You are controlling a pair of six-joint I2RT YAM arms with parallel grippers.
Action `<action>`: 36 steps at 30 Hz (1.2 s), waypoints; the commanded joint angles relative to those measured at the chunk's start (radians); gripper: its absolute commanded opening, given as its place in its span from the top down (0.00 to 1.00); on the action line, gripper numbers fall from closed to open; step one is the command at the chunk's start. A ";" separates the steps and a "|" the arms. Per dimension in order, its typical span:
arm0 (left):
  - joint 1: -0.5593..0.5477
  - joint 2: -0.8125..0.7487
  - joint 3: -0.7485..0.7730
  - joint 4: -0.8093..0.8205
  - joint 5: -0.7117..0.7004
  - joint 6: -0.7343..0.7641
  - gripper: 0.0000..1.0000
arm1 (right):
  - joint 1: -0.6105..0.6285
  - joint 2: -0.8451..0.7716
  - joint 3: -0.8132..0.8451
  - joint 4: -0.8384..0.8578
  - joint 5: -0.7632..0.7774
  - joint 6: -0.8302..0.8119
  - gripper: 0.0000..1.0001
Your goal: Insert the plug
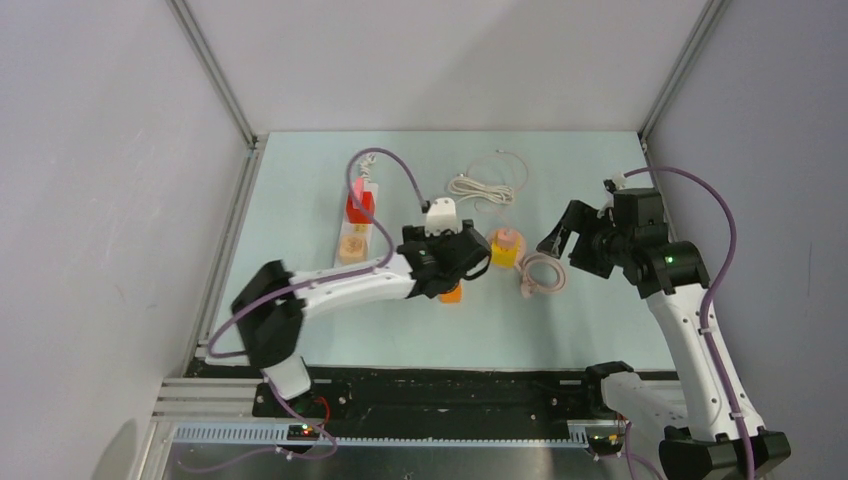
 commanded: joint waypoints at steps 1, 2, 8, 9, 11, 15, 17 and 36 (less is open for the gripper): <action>0.009 -0.224 -0.010 0.008 -0.076 0.069 0.00 | -0.014 -0.033 0.057 0.031 0.008 0.003 0.15; 0.014 -0.256 -0.020 0.007 -0.072 0.068 0.00 | -0.018 -0.035 0.065 0.044 0.021 -0.002 0.15; 0.067 -0.587 -0.115 0.008 -0.063 0.155 0.00 | -0.044 -0.021 0.119 0.162 0.070 0.036 0.05; 0.089 -0.662 -0.151 0.009 -0.063 0.172 0.00 | -0.049 -0.019 0.141 0.172 0.082 0.035 0.02; 0.169 -0.775 -0.210 0.007 0.014 0.222 0.00 | -0.056 -0.018 0.165 0.196 0.133 0.027 0.01; 0.372 -0.998 -0.327 -0.009 0.240 0.308 0.00 | -0.075 -0.044 0.175 0.234 0.300 0.014 0.01; 0.414 -1.070 -0.343 -0.053 0.233 0.355 0.00 | -0.082 -0.062 0.175 0.237 0.377 0.021 0.00; 0.431 -1.120 -0.296 -0.126 -0.002 0.398 0.00 | -0.134 -0.023 0.171 0.282 0.375 0.068 0.02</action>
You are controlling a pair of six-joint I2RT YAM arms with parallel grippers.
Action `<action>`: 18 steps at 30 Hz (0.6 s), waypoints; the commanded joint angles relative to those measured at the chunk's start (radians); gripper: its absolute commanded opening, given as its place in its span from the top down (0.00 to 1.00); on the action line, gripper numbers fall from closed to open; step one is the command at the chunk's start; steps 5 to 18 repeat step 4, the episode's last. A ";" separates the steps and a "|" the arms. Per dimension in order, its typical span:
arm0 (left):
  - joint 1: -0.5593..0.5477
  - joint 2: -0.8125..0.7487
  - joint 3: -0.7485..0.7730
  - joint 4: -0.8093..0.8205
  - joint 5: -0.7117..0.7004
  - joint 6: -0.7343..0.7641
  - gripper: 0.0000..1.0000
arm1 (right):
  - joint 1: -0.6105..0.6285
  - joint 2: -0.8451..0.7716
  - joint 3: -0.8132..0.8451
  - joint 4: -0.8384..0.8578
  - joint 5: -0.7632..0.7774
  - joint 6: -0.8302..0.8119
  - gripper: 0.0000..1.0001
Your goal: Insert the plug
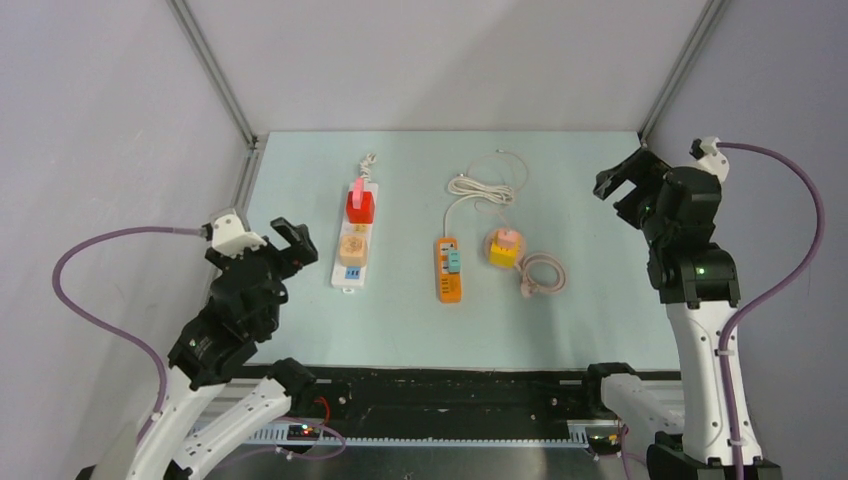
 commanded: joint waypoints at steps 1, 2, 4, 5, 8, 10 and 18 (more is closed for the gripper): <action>0.005 0.048 0.037 -0.004 -0.036 -0.013 0.00 | -0.005 0.030 0.028 0.006 -0.027 0.039 0.03; 0.005 0.057 0.040 -0.008 -0.037 -0.014 0.00 | -0.005 0.033 0.026 0.005 -0.037 0.047 0.03; 0.006 0.061 0.040 -0.009 -0.030 -0.008 0.00 | -0.005 0.041 0.022 0.002 -0.047 0.055 0.03; 0.006 0.061 0.040 -0.009 -0.030 -0.008 0.00 | -0.005 0.041 0.022 0.002 -0.047 0.055 0.03; 0.006 0.061 0.040 -0.009 -0.030 -0.008 0.00 | -0.005 0.041 0.022 0.002 -0.047 0.055 0.03; 0.006 0.061 0.040 -0.009 -0.030 -0.008 0.00 | -0.005 0.041 0.022 0.002 -0.047 0.055 0.03; 0.006 0.061 0.040 -0.009 -0.030 -0.008 0.00 | -0.005 0.041 0.022 0.002 -0.047 0.055 0.03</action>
